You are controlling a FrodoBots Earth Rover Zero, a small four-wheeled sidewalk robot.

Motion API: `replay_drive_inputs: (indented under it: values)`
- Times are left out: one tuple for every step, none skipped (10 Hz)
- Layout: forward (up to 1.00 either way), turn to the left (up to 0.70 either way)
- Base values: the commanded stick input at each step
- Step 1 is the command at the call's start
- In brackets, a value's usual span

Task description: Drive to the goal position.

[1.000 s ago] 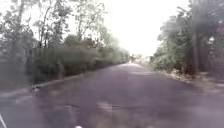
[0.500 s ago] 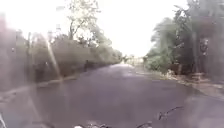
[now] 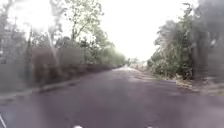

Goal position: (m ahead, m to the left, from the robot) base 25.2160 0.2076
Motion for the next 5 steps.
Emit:
replay_drive_inputs:
  values:
    - [1.0,-0.4]
    - [1.0,-0.4]
    - [1.0,-0.4]
    - [1.0,-0.4]
    - [1.0,-0.4]
